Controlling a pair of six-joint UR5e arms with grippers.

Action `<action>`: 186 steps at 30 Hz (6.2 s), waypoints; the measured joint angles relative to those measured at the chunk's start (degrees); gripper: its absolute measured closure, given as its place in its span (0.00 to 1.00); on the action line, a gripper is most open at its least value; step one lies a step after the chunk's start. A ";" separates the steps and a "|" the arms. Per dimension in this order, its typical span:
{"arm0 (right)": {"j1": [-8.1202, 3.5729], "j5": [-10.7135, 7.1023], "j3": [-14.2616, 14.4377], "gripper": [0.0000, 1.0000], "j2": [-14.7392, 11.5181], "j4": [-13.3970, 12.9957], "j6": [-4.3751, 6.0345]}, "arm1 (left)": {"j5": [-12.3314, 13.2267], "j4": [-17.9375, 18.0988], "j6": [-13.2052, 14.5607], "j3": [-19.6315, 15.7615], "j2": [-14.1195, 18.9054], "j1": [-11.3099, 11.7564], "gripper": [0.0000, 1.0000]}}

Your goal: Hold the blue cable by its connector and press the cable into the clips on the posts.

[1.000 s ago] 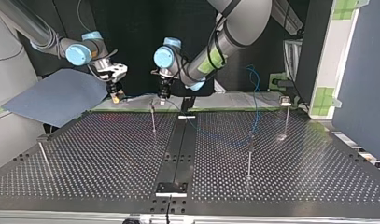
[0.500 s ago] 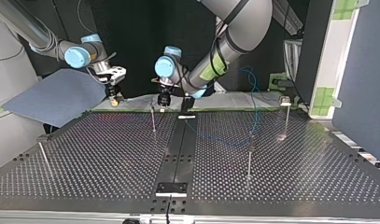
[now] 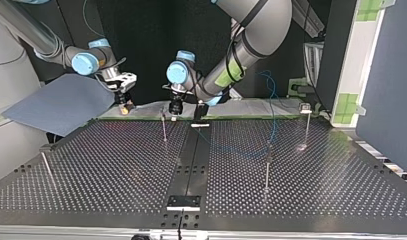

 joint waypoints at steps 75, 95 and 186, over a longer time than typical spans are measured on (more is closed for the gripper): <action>-1.71 0.36 -8.93 1.00 4.22 1.56 -0.46 | 2.48 -10.50 8.57 4.64 -1.46 7.13 0.00; -1.70 0.27 -8.92 1.00 4.24 3.06 -0.58 | 3.92 -21.73 12.71 3.85 2.70 0.74 0.00; -2.06 0.19 -8.90 1.00 4.23 4.28 -0.40 | -3.14 -20.37 6.52 -2.44 6.59 -6.51 0.00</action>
